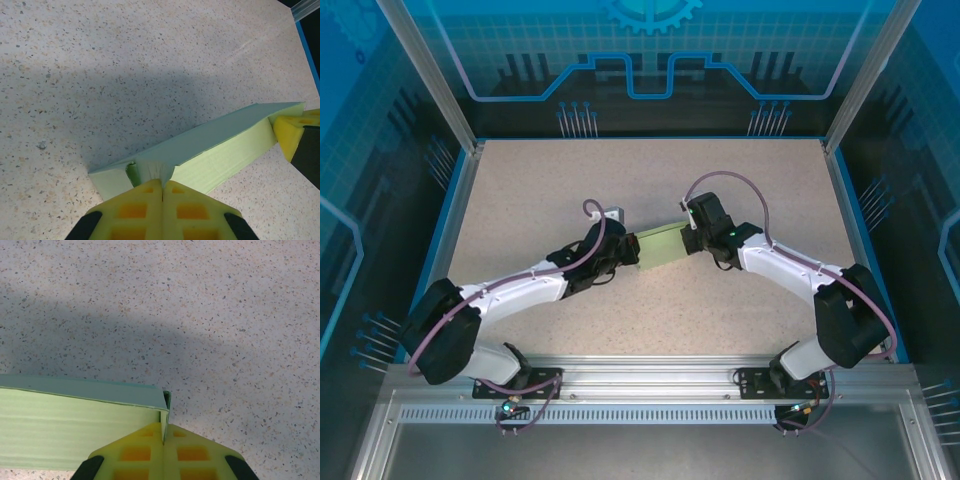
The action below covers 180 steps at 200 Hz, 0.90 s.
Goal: Fold the paper box
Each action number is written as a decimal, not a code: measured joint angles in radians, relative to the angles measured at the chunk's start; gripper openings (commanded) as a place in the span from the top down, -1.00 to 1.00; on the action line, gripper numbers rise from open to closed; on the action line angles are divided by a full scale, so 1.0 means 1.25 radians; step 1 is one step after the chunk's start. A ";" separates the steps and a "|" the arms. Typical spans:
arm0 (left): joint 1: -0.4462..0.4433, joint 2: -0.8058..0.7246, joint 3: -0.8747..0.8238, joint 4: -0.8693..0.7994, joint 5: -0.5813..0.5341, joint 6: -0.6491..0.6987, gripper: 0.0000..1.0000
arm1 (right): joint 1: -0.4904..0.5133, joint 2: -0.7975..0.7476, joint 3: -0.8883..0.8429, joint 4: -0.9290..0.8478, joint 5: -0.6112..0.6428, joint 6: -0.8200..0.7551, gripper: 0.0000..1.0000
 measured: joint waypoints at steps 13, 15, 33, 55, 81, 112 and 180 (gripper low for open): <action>-0.008 0.000 -0.003 0.003 -0.014 -0.001 0.93 | 0.000 0.000 0.000 0.000 0.000 0.000 0.90; -0.009 0.000 -0.003 0.003 -0.016 0.000 0.93 | 0.000 0.000 0.000 0.000 0.000 0.000 0.90; -0.023 0.002 -0.005 0.007 -0.044 0.000 0.93 | 0.000 0.000 0.000 0.001 0.001 0.000 0.90; -0.037 0.009 -0.011 0.024 -0.076 0.001 0.93 | 0.000 -0.002 -0.002 0.002 0.003 -0.001 0.90; -0.055 0.022 -0.016 0.046 -0.120 0.003 0.93 | 0.000 -0.002 -0.004 0.002 0.009 -0.001 0.90; -0.073 0.028 -0.035 0.078 -0.152 0.024 0.89 | 0.000 -0.002 -0.009 0.008 0.013 -0.007 0.91; -0.081 0.031 -0.082 0.150 -0.150 0.095 0.71 | 0.000 -0.020 -0.043 0.050 0.014 -0.032 0.91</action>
